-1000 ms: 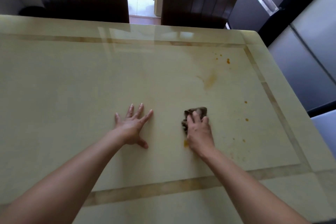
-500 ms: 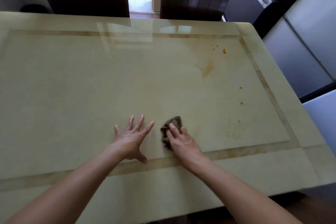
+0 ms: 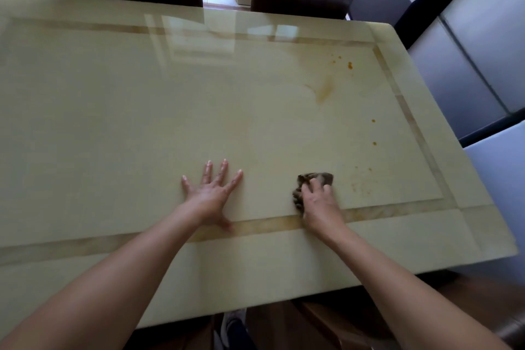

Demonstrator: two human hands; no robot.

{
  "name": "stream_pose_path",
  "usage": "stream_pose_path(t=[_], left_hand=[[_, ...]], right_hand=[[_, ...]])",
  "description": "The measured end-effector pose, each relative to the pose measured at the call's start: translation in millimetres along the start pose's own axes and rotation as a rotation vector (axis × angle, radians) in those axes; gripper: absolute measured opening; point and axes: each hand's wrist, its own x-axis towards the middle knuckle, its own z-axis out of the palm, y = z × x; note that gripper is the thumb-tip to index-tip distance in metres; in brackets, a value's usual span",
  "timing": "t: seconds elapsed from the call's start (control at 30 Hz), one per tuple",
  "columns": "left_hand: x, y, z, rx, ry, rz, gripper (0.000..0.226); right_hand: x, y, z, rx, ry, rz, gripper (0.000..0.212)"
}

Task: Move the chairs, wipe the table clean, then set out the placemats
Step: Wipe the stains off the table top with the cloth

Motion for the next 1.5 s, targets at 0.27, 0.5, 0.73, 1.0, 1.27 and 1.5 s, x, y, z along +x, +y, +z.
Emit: stream_pose_path(t=[0.27,0.5,0.73,1.0,1.27,1.5], left_hand=[[-4,1,-1,-0.025,0.013,-0.005,0.125],[-24,17,7,-0.003,0.052,0.034,0.123],[-40,54,39,0.005,-0.023,0.091,0.125],[-42,58,38,0.024,-0.029,0.073,0.125],[-42,59,38,0.027,-0.018,0.05,0.123],[-35,108,30,-0.017,0.026,0.042,0.122]], right_hand=[[-63,-67,15,0.099,-0.185,-0.411,0.043],[-56,5,8,0.15,-0.139,-0.205,0.035],[-63,61,14,0.099,-0.104,0.009,0.036],[-79,-2,18,0.085,-0.24,-0.207,0.043],[-87,-6,26,0.083,-0.264,-0.35,0.046],[-85,82,19,0.088,-0.248,-0.225,0.037]])
